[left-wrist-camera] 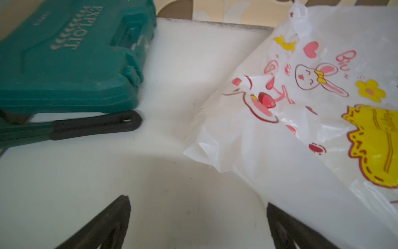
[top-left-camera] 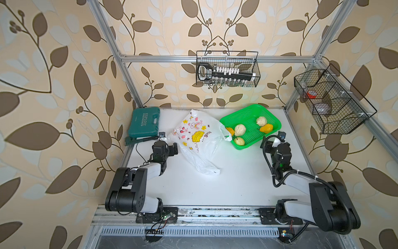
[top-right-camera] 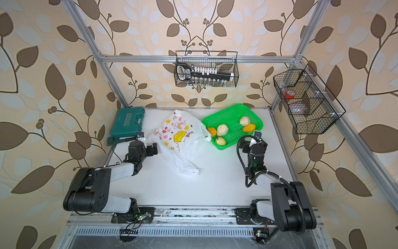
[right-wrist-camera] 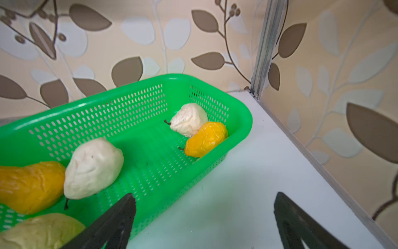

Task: Place the pears into plastic bags & tie knots
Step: Pick up the plastic bag at the center of the board.

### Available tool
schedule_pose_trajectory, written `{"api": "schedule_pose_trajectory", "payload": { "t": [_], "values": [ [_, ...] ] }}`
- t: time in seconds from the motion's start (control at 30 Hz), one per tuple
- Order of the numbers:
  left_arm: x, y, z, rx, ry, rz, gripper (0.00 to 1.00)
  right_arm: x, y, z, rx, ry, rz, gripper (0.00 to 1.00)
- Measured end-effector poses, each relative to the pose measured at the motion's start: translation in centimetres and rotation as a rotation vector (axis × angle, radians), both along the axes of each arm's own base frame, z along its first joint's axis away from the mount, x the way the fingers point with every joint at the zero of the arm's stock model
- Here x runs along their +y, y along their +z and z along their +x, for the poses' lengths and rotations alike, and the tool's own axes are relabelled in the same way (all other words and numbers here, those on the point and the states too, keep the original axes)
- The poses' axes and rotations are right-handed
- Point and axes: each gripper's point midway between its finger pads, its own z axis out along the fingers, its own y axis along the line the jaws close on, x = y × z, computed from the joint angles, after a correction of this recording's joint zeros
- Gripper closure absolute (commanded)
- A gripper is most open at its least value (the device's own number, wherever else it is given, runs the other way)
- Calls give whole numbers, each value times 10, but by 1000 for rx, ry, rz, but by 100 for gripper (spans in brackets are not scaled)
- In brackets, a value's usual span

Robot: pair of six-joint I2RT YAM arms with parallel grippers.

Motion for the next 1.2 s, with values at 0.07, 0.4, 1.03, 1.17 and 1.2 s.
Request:
{"api": "schedule_pose_trajectory", "payload": {
  "t": [0.07, 0.4, 1.03, 1.17, 1.2],
  "values": [
    [11, 25, 2, -35, 72, -1, 1, -1, 21, 1, -25, -10, 33, 0],
    [-6, 151, -8, -124, 90, -116, 1, 36, 70, 0, 59, 165, 320, 1],
    [-191, 3, -43, 507, -464, 308, 1, 87, 48, 2, 354, 312, 646, 0],
    [-205, 0, -38, 497, -487, 342, 1, 90, 44, 2, 371, 316, 669, 0],
    [-209, -1, -34, 490, -489, 346, 1, 90, 43, 3, 374, 318, 673, 0]
  ]
}}
